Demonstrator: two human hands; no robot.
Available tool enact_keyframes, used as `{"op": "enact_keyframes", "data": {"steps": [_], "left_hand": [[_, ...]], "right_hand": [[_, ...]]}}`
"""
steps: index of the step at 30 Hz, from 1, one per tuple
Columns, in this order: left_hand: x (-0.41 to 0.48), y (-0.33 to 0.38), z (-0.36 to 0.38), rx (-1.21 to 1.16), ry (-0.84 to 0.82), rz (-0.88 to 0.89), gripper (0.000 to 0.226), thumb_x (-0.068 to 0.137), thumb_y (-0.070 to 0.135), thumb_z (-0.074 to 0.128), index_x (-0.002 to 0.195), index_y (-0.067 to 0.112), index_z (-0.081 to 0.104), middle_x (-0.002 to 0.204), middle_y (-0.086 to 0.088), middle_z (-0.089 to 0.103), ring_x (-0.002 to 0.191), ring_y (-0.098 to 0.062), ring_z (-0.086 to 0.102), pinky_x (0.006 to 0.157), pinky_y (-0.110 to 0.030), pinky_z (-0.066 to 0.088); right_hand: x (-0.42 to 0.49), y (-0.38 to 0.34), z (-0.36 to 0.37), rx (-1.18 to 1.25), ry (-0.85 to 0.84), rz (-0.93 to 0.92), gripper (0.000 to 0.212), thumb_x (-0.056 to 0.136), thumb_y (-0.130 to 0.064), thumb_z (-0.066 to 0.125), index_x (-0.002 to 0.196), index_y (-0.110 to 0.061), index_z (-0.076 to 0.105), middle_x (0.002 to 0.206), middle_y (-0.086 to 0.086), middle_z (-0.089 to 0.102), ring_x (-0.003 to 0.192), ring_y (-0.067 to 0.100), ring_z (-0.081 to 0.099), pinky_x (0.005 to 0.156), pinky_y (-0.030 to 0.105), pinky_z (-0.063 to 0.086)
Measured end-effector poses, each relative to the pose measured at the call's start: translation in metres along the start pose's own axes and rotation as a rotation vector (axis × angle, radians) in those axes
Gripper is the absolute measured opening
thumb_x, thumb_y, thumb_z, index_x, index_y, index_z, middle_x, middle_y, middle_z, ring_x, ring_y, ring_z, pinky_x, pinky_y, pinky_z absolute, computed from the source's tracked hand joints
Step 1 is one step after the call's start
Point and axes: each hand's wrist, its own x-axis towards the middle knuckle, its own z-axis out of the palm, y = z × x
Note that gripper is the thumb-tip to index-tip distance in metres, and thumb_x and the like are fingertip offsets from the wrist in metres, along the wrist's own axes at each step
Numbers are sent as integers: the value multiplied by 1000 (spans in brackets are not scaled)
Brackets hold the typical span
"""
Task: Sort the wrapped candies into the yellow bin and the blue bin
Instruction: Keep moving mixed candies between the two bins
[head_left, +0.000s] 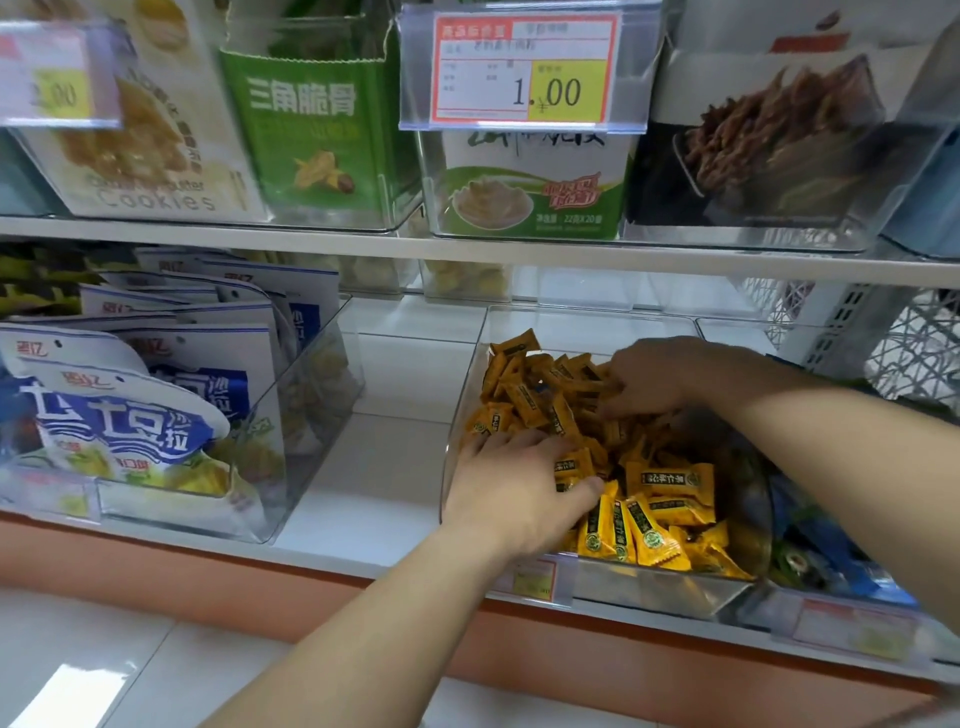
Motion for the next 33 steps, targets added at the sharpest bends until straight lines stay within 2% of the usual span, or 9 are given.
{"op": "enact_keyframes", "data": {"steps": [5, 9, 11, 14, 18, 22, 25, 28, 33], "left_hand": [[1, 1, 2, -5, 13, -12, 61, 88, 72, 35, 138, 40, 49, 146, 9, 49, 134, -24, 39, 112, -44, 20], [1, 1, 4, -4, 28, -8, 59, 89, 71, 36, 137, 39, 50, 144, 9, 50, 133, -24, 40, 111, -44, 20], [1, 0, 5, -7, 26, 1, 60, 89, 71, 34, 136, 38, 50, 143, 9, 50, 132, -24, 40, 111, -43, 20], [1, -1, 5, -20, 17, 10, 66, 84, 73, 27, 135, 39, 51, 142, 8, 50, 131, -24, 41, 109, -42, 20], [3, -1, 5, -33, 17, 11, 68, 82, 74, 26, 136, 41, 50, 142, 9, 50, 132, -23, 40, 110, -43, 19], [2, -1, 5, -27, 17, 5, 66, 83, 73, 27, 135, 40, 50, 143, 9, 49, 132, -24, 40, 111, -44, 19], [1, -1, 4, -20, 16, 6, 65, 85, 73, 28, 136, 39, 50, 144, 8, 49, 133, -24, 40, 111, -44, 18], [1, -1, 4, -18, 23, 7, 67, 84, 73, 27, 135, 37, 51, 143, 8, 50, 132, -24, 41, 111, -44, 19], [3, -2, 6, -26, 33, 15, 67, 83, 73, 27, 134, 38, 51, 142, 7, 51, 132, -25, 40, 111, -44, 19]], "right_hand": [[18, -23, 5, 261, 473, -112, 21, 89, -37, 60, 107, -29, 65, 109, -4, 54, 103, 16, 53, 76, 34, 46], [28, -39, 10, 284, 158, -215, 48, 100, -35, 50, 146, -41, 41, 136, -1, 55, 122, 24, 53, 96, 41, 46], [24, -28, 9, 128, 91, -207, 44, 102, -43, 44, 146, -44, 42, 135, -2, 56, 122, 25, 54, 94, 42, 47], [7, -5, 2, -120, 4, -88, 33, 100, -54, 38, 116, -41, 65, 101, -7, 63, 95, 17, 60, 73, 35, 50], [-11, 6, -5, -172, -14, 10, 44, 94, -57, 45, 66, -26, 59, 68, -7, 53, 64, 11, 52, 54, 28, 41], [2, -13, -9, 136, 284, -76, 20, 96, -34, 54, 101, -28, 71, 92, -12, 60, 85, 11, 57, 65, 29, 41], [24, -30, -7, 451, 103, -37, 33, 98, -30, 56, 130, -26, 60, 121, -3, 60, 107, 17, 55, 82, 30, 41], [41, -40, 7, 457, -61, 21, 36, 97, -28, 57, 133, -23, 58, 126, 4, 63, 111, 23, 58, 98, 41, 46], [49, -40, 16, 498, -63, 74, 47, 94, -30, 62, 137, -15, 53, 130, 8, 59, 112, 23, 57, 92, 36, 46]]}}
